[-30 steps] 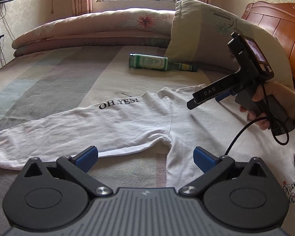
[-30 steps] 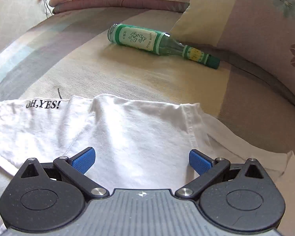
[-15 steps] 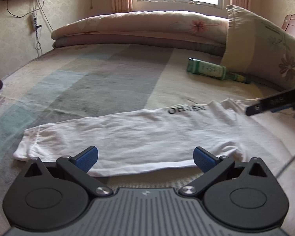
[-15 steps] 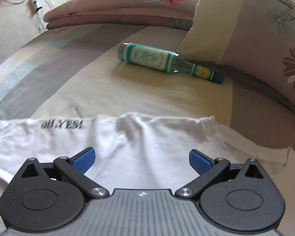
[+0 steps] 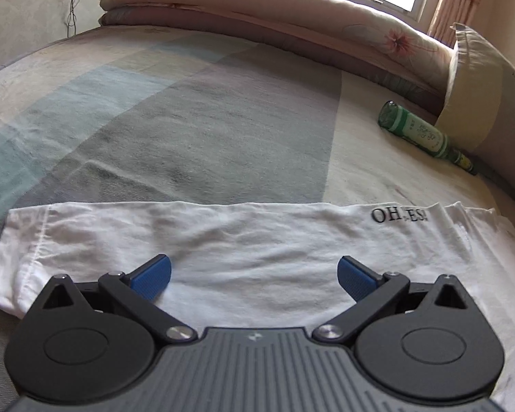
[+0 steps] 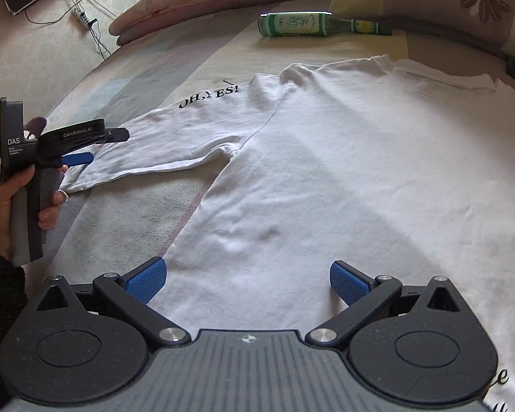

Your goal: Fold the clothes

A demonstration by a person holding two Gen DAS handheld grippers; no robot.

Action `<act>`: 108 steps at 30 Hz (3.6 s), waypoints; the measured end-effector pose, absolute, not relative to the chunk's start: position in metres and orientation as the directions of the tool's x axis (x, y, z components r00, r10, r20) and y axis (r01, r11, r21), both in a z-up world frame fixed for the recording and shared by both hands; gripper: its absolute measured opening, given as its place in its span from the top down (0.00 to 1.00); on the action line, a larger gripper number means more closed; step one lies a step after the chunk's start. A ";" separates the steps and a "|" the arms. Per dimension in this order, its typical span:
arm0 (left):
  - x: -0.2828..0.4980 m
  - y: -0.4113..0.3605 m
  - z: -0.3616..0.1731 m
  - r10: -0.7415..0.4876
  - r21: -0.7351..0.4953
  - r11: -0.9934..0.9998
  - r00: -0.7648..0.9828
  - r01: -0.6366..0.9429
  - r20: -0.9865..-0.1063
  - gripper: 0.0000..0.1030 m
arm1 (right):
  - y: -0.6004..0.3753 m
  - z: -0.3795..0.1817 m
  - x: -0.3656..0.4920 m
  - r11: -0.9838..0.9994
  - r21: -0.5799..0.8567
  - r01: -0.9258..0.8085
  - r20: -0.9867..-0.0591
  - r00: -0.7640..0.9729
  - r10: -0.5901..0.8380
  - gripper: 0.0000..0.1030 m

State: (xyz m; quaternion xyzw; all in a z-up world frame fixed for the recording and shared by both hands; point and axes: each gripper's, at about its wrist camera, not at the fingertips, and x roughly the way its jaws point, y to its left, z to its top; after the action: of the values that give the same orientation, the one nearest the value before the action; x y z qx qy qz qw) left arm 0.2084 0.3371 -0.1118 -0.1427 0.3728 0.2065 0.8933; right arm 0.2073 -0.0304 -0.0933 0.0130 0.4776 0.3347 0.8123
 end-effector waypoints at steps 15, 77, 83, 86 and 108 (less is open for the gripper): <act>0.202 0.358 -0.112 0.222 -0.233 0.835 0.692 -0.499 -0.687 0.01 | -0.035 -0.094 0.198 0.764 0.392 -0.513 -0.741 0.316 0.592 0.00; 0.188 0.315 -0.062 0.387 0.032 0.881 0.679 -0.473 -0.624 0.01 | 0.047 -0.039 0.311 0.721 0.050 -0.691 -0.788 0.417 0.453 0.00; 0.202 0.261 -0.054 0.298 0.066 0.941 0.724 -0.331 -0.622 0.01 | 0.004 -0.068 0.267 0.795 0.012 -0.606 -0.817 0.453 0.358 0.00; 0.207 0.227 -0.055 0.234 0.102 0.970 0.743 -0.219 -0.628 0.01 | 0.004 -0.086 0.246 0.829 -0.024 -0.559 -0.826 0.478 0.299 0.00; 0.191 0.064 -0.057 -0.141 0.088 0.960 0.728 0.267 -0.670 0.01 | -0.104 -0.079 0.090 0.906 -0.002 -0.423 -0.863 0.459 0.212 0.00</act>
State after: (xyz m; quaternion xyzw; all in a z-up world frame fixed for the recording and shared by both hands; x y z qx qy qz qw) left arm 0.1906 0.0639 -0.0574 0.0894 0.3516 -0.1104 0.9253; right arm 0.0901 -0.1044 -0.0795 -0.1086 0.4852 0.1875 0.8472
